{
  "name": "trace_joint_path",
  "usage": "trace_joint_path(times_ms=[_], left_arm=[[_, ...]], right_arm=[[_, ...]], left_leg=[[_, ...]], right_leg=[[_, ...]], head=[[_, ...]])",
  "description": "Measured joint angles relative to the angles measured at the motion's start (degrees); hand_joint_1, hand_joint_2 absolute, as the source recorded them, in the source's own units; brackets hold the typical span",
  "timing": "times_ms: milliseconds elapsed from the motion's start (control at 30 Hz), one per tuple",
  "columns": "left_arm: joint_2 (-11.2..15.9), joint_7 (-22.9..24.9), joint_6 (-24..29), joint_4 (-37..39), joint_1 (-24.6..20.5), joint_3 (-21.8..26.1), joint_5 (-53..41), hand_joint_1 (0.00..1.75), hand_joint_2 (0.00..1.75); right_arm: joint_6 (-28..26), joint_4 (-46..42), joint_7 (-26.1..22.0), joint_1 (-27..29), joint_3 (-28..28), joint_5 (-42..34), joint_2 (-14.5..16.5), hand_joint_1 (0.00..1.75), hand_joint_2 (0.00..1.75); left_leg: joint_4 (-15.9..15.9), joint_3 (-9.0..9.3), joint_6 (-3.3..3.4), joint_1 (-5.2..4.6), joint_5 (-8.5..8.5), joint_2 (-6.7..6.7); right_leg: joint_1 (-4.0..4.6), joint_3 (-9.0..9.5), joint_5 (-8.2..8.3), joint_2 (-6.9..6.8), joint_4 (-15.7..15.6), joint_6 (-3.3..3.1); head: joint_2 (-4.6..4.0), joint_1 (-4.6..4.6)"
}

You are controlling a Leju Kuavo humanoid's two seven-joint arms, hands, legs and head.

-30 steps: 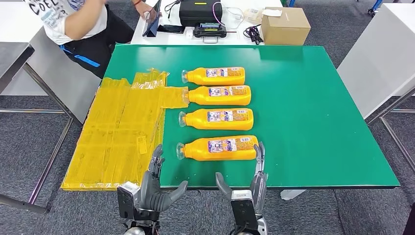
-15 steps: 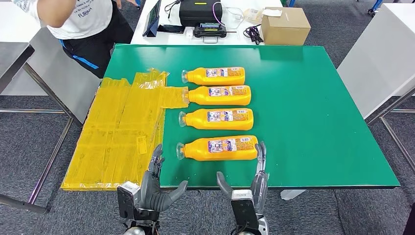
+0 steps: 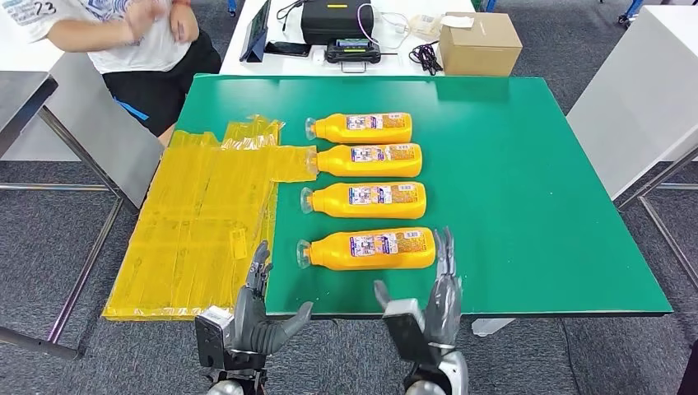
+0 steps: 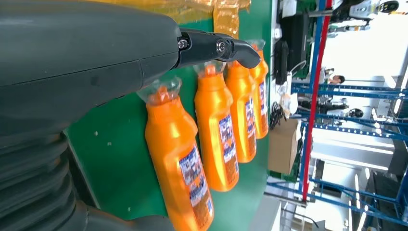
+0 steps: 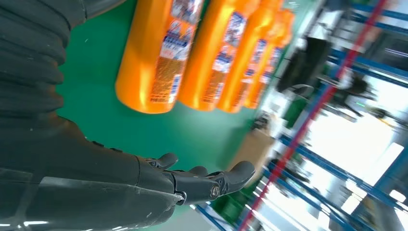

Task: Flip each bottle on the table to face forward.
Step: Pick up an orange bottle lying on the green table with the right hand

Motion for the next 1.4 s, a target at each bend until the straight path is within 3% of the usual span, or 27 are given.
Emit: trace_joint_path(times_ms=[200, 333, 533, 833, 1067, 1400], left_arm=[[0.15, -0.05, 0.27, 0.01, -0.04, 0.62, -1.33, 0.00, 1.75], [0.15, 0.18, -0.77, 0.31, -0.30, 0.79, -2.19, 0.00, 1.75], [0.14, 0.55, -2.20, 1.30, -0.97, 0.94, -3.24, 0.00, 1.75], [0.13, 0.67, -3.30, 2.83, -2.06, 1.65, -3.78, 0.00, 1.75], [0.09, 0.68, -3.69, 4.00, -2.75, 2.22, -4.03, 0.00, 1.75], [0.07, 0.68, -3.71, 4.44, -2.88, 2.58, -4.03, 0.00, 1.75]], right_arm=[[5.78, -0.39, 4.02, -2.92, -4.18, 1.01, -1.75, 0.00, 1.75], [10.13, -0.01, 9.16, -5.21, -5.35, 4.21, -3.29, 0.00, 1.75], [21.02, 3.99, 17.37, -11.30, -5.93, 5.66, -6.92, 0.00, 1.75], [30.84, 14.23, 20.06, -20.14, -4.72, 2.32, -10.05, 0.00, 1.75], [32.96, 20.32, 20.38, -25.62, -2.00, 0.32, -11.40, 0.00, 1.75], [32.99, 22.58, 20.38, -26.69, -0.79, -0.02, -12.00, 0.00, 1.75]], left_leg=[[0.00, 0.01, 0.01, -0.01, 0.01, 0.00], [0.00, 0.00, 0.01, 0.00, 0.01, 0.01], [0.01, 0.01, 0.03, -0.01, 0.03, 0.01], [0.02, -0.01, 0.04, -0.01, 0.04, 0.02], [0.02, 0.00, 0.04, -0.01, 0.05, 0.00], [0.02, -0.01, 0.04, -0.01, 0.04, 0.00]], right_leg=[[0.00, 0.02, 0.01, 0.00, 0.00, 0.01], [0.00, 0.01, 0.01, 0.00, 0.00, 0.01], [0.00, 0.02, 0.04, 0.00, 0.00, 0.02], [0.00, 0.02, 0.05, 0.00, 0.02, 0.03], [0.00, 0.03, 0.05, 0.00, 0.02, 0.03], [0.00, 0.02, 0.04, 0.00, 0.02, 0.04]], head=[[0.00, 0.00], [0.00, -0.01], [0.00, 0.01], [0.00, -0.01], [0.00, -0.01], [0.00, -0.01]])
